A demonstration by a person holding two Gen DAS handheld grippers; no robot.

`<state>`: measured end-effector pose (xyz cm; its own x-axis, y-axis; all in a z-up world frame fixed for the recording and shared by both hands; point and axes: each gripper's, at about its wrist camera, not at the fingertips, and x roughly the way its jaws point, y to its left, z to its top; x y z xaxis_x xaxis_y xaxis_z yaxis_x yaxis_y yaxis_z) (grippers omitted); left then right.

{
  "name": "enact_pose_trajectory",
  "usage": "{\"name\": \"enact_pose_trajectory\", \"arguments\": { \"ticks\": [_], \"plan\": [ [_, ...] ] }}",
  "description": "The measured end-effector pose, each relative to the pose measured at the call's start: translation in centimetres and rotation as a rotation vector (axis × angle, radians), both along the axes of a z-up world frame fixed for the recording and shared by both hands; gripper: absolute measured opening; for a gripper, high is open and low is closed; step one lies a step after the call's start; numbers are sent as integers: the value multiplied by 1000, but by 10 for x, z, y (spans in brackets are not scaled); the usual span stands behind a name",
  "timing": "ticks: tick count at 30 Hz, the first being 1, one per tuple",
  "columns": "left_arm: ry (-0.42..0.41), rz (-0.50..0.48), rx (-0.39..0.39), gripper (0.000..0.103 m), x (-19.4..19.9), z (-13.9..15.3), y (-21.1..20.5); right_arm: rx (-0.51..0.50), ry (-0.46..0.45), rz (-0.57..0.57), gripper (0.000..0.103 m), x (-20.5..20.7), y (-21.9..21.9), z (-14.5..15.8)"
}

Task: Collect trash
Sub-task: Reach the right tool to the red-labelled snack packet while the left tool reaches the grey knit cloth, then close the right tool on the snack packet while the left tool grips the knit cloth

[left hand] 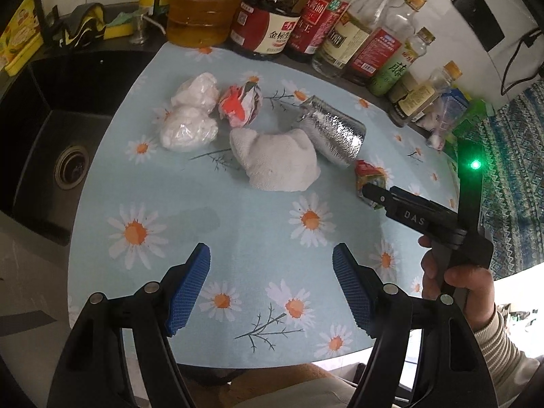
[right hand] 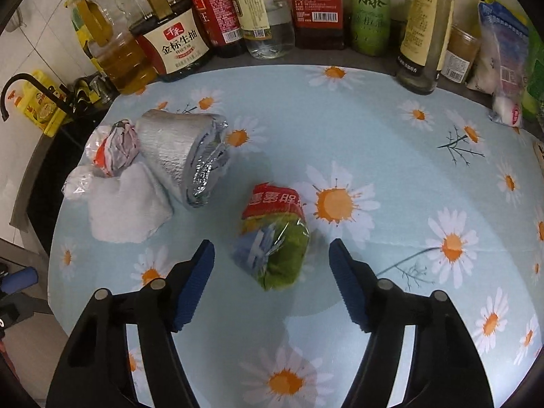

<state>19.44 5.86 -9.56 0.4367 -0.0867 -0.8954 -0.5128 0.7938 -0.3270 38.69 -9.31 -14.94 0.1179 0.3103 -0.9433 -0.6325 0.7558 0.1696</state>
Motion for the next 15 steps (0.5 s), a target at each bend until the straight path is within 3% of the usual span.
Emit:
{"name": "enact_pose_trajectory", "arguments": {
  "ticks": [10, 15],
  "plan": [
    [29, 15, 4, 72, 5, -7, -4, -53, -61, 50, 54, -5, 13, -10],
    [42, 21, 5, 72, 9, -9, -3, -64, -97, 58, 52, -7, 14, -10]
  ]
}}
